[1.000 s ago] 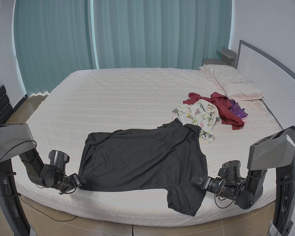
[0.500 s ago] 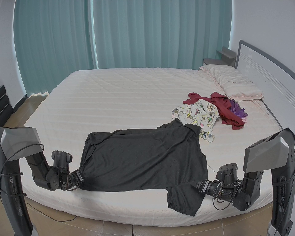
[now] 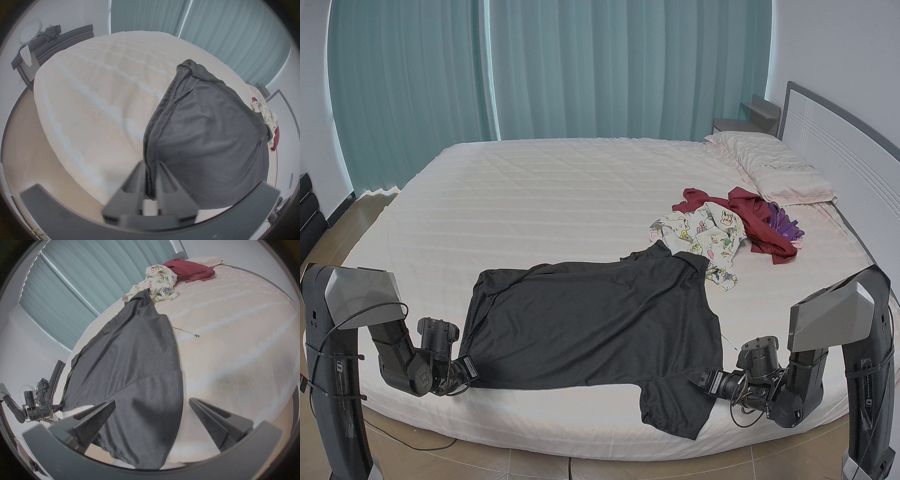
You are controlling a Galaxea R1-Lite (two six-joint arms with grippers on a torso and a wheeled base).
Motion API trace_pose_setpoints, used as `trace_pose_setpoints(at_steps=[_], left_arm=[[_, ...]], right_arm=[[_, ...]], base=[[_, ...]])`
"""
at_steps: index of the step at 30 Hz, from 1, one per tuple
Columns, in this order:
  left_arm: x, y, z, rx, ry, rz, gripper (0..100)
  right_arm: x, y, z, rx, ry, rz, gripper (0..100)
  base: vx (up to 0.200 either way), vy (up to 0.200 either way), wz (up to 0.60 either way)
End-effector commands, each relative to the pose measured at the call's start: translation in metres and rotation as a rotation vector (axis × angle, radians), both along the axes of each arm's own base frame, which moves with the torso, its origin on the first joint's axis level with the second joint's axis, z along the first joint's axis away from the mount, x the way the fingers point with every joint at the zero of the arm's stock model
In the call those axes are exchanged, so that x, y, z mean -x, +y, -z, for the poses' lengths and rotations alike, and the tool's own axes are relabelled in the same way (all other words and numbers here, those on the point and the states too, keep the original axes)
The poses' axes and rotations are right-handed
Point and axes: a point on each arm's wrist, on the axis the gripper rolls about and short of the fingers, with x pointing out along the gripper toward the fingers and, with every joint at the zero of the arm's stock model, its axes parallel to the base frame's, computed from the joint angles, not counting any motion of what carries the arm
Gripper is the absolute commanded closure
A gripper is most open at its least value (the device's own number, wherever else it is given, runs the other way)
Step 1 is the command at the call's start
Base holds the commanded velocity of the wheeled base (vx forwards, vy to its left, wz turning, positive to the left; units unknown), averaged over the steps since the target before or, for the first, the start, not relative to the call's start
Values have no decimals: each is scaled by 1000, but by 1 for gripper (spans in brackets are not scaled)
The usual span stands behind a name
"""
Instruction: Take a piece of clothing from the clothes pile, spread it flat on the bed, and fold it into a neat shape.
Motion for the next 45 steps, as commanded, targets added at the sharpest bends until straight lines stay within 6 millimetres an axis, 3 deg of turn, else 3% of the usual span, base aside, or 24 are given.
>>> trace_pose_setpoints(at_steps=[1,2,9,17,21,22,29,35,38,39,45], left_arm=[[1,2,2,2,-6,-7,100],[1,2,2,3,-12,-9,100],[1,4,2,15,-17,-29,100],[2,4,3,15,-14,-30,100],[1,4,2,15,-16,-30,100],[1,4,2,15,-16,-30,100],[2,4,3,15,-11,-30,100],[2,4,3,17,-14,-29,100],[2,4,3,17,-14,-29,100],[2,4,3,17,-12,-29,100],[3,4,3,16,-11,-29,100]], right_arm=[[-14,-1,8,0,-21,22,0],[-16,-1,8,2,-28,25,100],[-29,-1,10,23,-42,42,100],[-60,-17,-2,51,-153,69,100],[-59,-17,2,69,-142,1,100],[-58,-15,3,74,-141,-16,0],[-59,-19,0,84,-162,-3,0],[-51,-34,-23,54,-184,51,0],[-38,-34,-24,39,-159,47,0],[-17,-27,-20,32,-120,-9,0],[22,-10,-4,23,-18,-143,0]], base=[[0,0,0],[0,0,0],[0,0,0],[0,0,0],[0,0,0],[0,0,0],[0,0,0],[0,0,0],[0,0,0],[0,0,0],[0,0,0]])
